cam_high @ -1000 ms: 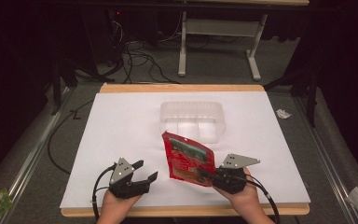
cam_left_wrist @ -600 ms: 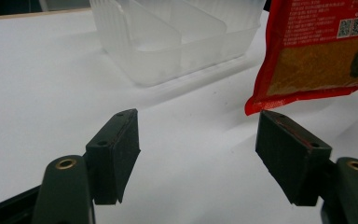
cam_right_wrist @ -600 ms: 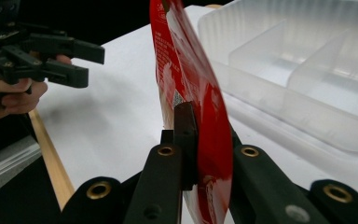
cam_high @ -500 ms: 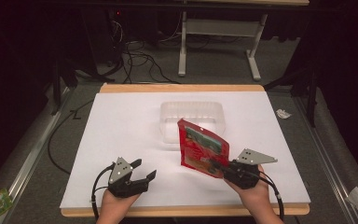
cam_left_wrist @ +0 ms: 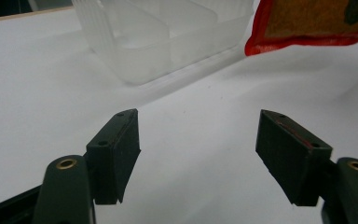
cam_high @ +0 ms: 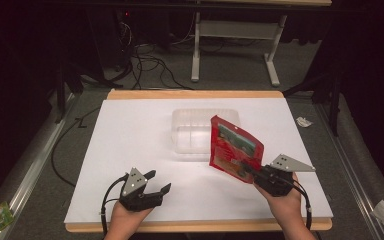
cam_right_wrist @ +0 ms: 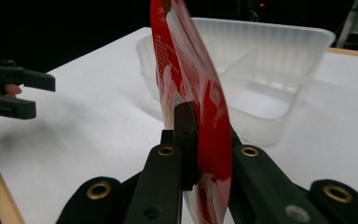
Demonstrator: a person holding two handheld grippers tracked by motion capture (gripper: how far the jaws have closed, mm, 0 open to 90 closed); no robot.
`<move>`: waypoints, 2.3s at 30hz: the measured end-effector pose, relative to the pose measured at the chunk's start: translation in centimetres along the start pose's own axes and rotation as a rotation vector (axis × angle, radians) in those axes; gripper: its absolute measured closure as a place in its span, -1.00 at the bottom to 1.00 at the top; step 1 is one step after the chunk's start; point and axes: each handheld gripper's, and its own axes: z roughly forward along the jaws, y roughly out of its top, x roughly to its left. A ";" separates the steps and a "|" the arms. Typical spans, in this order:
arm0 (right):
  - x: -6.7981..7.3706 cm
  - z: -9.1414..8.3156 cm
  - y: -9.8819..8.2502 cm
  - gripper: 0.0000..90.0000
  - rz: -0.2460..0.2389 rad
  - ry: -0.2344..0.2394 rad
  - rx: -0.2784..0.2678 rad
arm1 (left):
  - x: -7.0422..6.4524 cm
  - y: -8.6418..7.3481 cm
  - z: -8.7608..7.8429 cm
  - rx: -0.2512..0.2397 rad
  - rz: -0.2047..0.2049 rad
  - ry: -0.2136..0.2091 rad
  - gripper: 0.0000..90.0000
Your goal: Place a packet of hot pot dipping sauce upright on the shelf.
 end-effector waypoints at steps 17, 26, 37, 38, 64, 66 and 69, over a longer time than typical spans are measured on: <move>-0.6 -1.3 0.8 0.92 0.033 -0.122 -0.042 | -0.3 0.5 -0.1 -0.030 0.039 -0.067 -0.34; -1.7 -1.3 2.8 0.92 0.052 -0.170 -0.095 | -0.4 0.5 -0.3 -0.044 0.036 -0.082 -0.34; -2.9 2.1 4.9 0.92 0.079 -0.235 -0.107 | -0.3 0.5 0.0 -0.035 0.044 -0.085 -0.34; -2.9 2.1 4.9 0.92 0.079 -0.235 -0.107 | -0.3 0.5 0.0 -0.035 0.044 -0.085 -0.34; -4.5 8.7 6.3 0.92 0.145 -0.330 -0.098 | -0.3 0.6 -0.3 -0.044 0.047 -0.114 -0.34; -4.7 8.9 6.4 0.92 0.155 -0.334 -0.101 | -0.4 0.6 -0.3 -0.045 0.047 -0.114 -0.34; -4.9 9.2 6.6 0.92 0.153 -0.339 -0.103 | -0.3 0.6 -0.3 -0.045 0.047 -0.115 -0.34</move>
